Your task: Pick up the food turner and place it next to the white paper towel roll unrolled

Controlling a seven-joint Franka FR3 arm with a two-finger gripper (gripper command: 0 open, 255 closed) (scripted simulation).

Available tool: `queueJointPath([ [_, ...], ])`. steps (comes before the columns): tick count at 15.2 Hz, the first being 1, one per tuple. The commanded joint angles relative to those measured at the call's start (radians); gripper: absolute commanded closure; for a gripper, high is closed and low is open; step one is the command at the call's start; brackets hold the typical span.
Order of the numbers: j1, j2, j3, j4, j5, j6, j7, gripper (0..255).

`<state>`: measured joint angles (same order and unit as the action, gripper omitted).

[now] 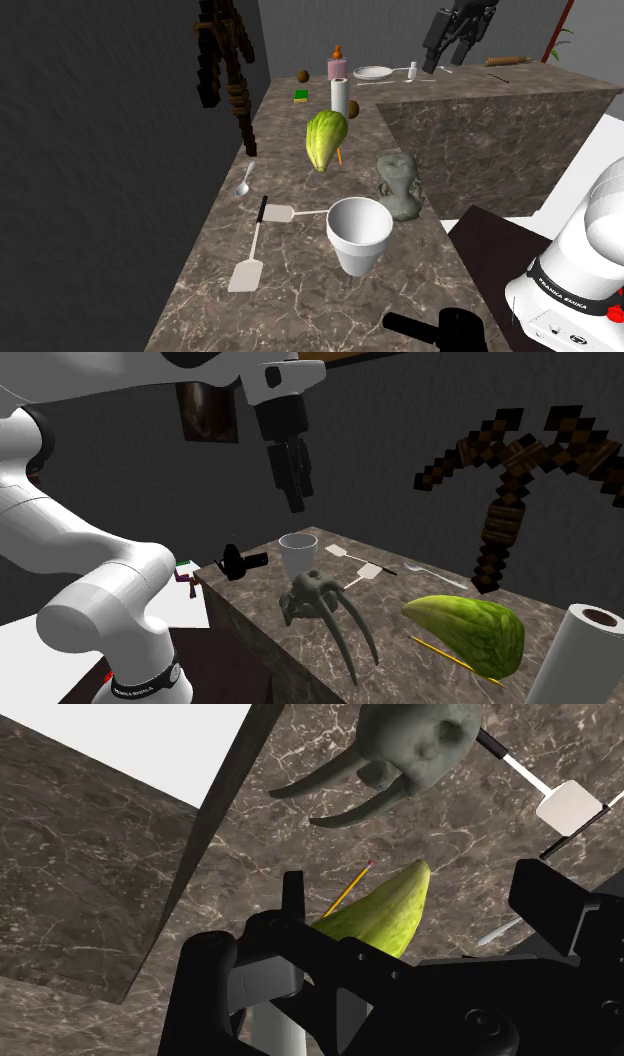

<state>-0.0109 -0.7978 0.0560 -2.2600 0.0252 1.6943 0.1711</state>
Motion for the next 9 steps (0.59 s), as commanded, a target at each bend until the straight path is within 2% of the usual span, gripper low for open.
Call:
queueJointPath([
  [1,0.0,0.0,0.0,0.0,0.0,0.0,0.0,0],
  [9,0.001,0.084,0.192,-0.06,0.078,0.117,0.269,0],
])
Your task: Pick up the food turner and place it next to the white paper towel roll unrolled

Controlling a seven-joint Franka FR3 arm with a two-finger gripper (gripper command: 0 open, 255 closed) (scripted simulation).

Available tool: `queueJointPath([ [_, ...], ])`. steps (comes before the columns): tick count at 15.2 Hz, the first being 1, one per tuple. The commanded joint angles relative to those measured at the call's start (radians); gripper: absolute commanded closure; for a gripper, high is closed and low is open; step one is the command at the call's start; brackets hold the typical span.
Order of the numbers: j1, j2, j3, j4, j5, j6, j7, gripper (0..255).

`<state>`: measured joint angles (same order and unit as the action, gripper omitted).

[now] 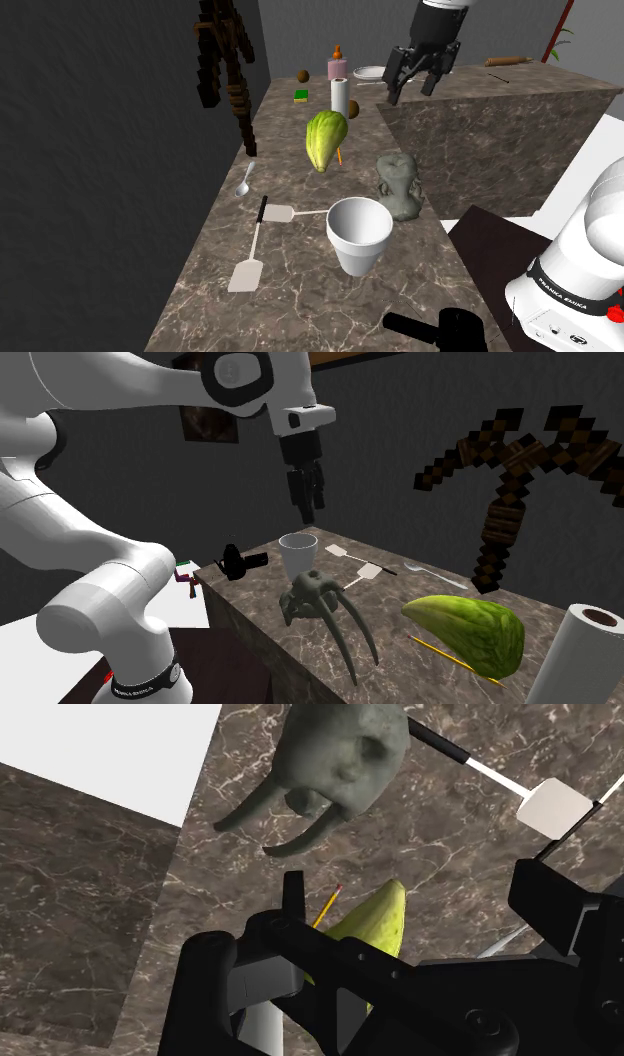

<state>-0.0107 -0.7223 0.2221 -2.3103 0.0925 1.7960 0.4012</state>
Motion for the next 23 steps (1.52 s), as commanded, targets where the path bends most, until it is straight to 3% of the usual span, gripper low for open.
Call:
queueJointPath([
  [1,0.0,0.026,0.051,-0.01,0.019,0.031,0.073,0],
  [8,-0.021,0.194,0.226,0.028,0.044,0.139,0.316,0],
  [13,-0.056,0.36,0.355,0.1,0.011,0.209,0.507,0],
  [19,-0.096,0.62,0.501,0.235,-0.13,0.266,0.779,0],
  [23,-0.068,0.831,0.546,0.36,-0.285,0.268,0.98,0],
])
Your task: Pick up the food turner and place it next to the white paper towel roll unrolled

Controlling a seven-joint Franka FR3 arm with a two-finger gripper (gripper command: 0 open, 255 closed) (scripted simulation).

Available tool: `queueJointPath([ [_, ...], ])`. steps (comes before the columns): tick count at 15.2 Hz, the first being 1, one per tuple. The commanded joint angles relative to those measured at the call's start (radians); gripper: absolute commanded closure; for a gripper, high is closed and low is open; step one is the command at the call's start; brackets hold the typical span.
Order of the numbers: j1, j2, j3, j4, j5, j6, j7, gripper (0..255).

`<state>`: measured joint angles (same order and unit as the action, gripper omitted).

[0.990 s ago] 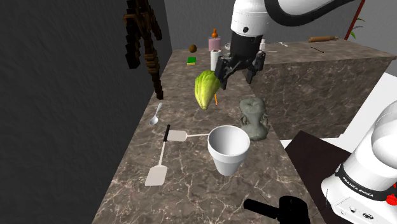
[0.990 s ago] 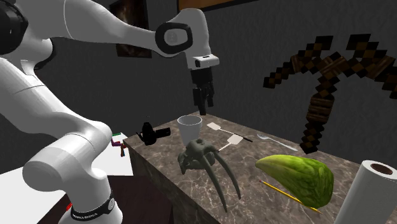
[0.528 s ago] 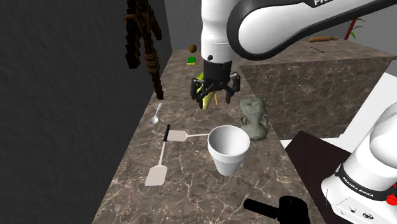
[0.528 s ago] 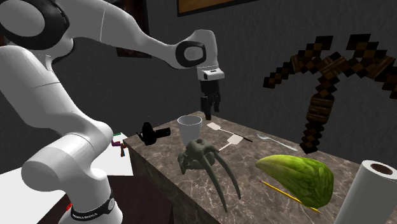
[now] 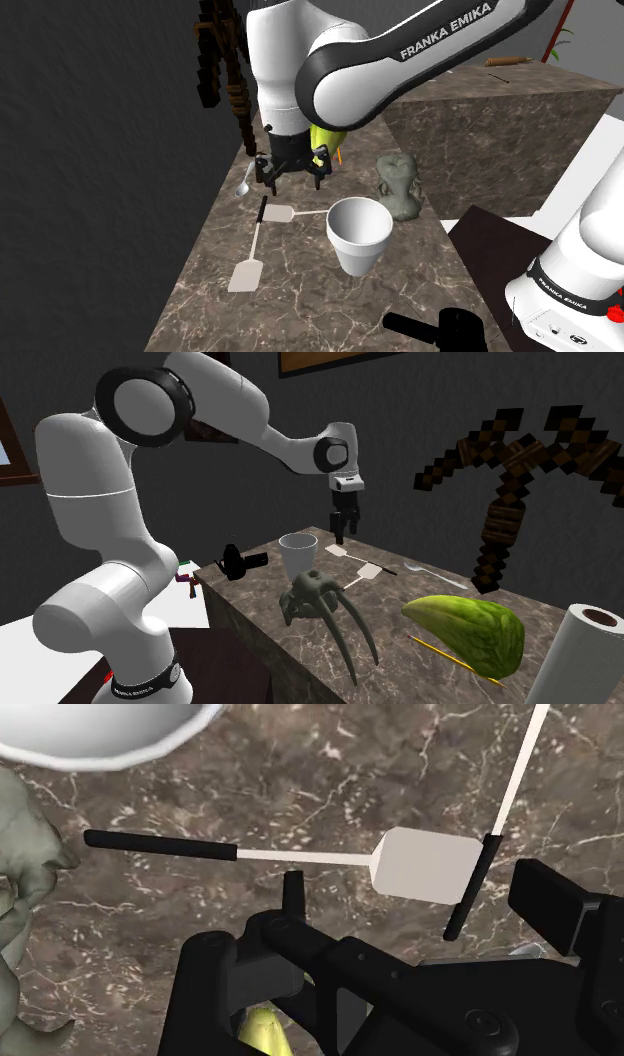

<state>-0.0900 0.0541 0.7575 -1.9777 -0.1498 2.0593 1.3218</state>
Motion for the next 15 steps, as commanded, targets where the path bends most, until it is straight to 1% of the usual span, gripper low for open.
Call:
queueJointPath([
  [1,0.03,0.108,0.01,0.063,-0.081,-0.001,0.106,0],
  [5,0.133,0.309,-0.026,0.223,-0.207,-0.034,0.258,0],
  [9,0.247,0.494,-0.082,0.414,-0.286,-0.082,0.358,0],
  [15,0.252,0.521,-0.098,0.386,-0.305,-0.031,0.37,0],
])
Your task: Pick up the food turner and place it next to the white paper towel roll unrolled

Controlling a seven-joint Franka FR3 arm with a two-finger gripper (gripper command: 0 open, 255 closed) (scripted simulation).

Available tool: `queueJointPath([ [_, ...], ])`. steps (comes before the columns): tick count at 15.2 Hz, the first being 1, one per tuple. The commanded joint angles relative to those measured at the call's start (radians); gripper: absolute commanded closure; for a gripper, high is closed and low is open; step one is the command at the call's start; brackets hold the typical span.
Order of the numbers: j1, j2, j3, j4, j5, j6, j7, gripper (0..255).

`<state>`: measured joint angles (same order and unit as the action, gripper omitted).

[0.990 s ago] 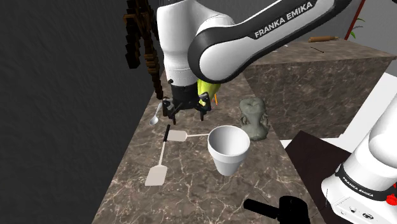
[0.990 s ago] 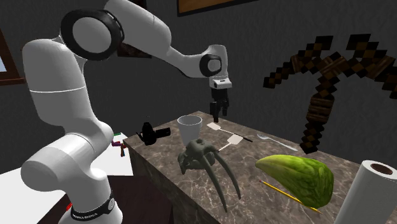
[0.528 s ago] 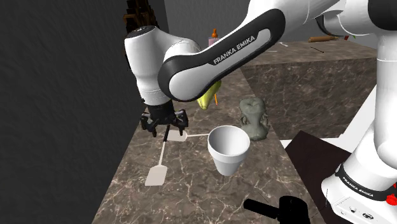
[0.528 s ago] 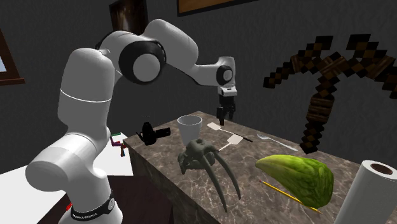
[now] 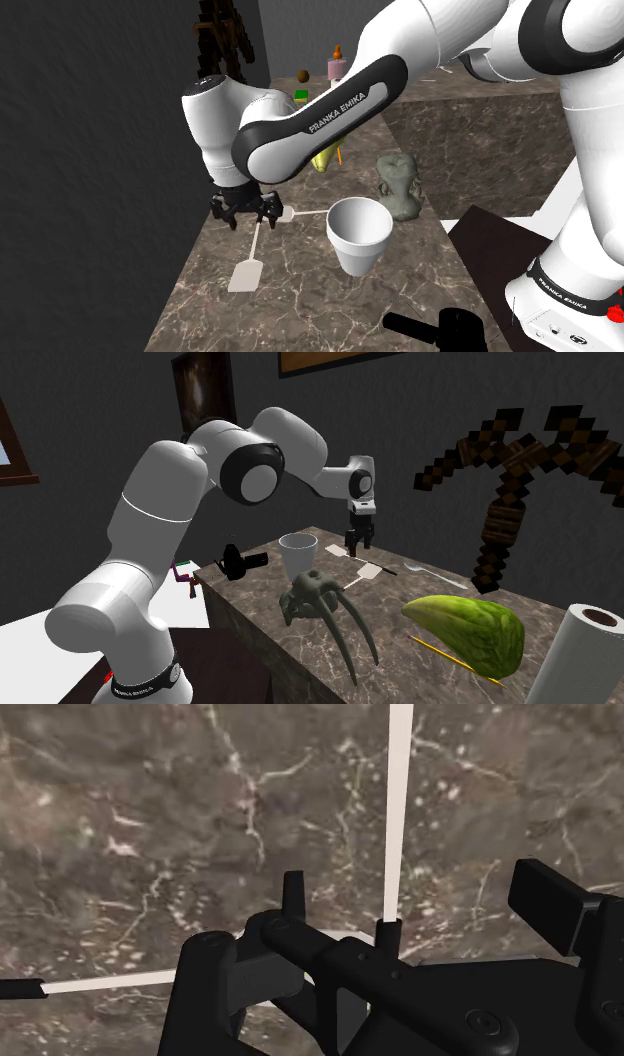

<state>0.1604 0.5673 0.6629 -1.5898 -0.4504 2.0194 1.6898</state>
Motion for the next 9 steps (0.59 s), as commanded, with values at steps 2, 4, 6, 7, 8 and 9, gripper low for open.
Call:
queueJointPath([
  [2,0.004,0.023,-0.011,-0.014,-0.016,0.034,0.009,0],
  [4,0.004,0.023,-0.011,-0.015,-0.016,0.034,0.009,0],
  [6,0.004,0.023,-0.011,-0.014,-0.016,0.034,0.009,0],
  [7,0.004,0.023,-0.011,-0.014,-0.016,0.034,0.009,0],
  [8,0.004,0.023,-0.011,-0.014,-0.016,0.034,0.009,0],
  [9,0.004,0.023,-0.011,-0.014,-0.016,0.034,0.009,0],
])
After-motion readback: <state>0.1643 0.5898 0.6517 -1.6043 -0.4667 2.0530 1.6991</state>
